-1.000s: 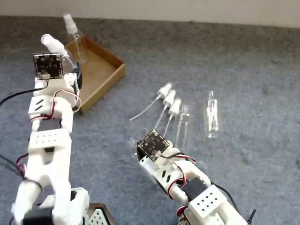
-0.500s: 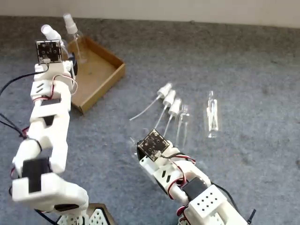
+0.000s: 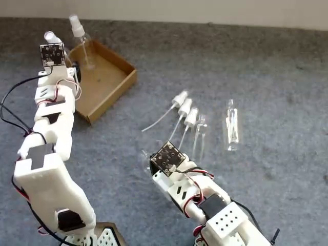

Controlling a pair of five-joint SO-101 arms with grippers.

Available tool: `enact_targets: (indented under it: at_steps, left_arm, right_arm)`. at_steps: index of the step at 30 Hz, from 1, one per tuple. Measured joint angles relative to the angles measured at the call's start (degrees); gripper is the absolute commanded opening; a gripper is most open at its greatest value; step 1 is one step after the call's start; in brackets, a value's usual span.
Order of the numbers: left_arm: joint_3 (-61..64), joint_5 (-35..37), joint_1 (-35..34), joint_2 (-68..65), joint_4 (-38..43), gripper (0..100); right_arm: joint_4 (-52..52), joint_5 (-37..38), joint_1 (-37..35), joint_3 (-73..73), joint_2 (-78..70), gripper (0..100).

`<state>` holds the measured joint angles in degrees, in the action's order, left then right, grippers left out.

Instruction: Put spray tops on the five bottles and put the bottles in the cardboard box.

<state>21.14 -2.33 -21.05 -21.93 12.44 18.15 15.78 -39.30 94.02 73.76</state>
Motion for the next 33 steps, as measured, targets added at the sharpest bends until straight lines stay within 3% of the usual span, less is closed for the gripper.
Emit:
enact_targets:
  at_steps: [9, 33]
  left_arm:
    - [-0.6, 0.0, -0.4, -6.7, 9.3, 8]
    - [-0.6, 0.0, -0.5, -7.6, 10.0, 8]
  right_arm:
    - [0.0, 0.0, 0.0, 0.0, 0.0, 1.1]
    - [0.0, 0.0, 0.0, 0.0, 0.0, 1.1]
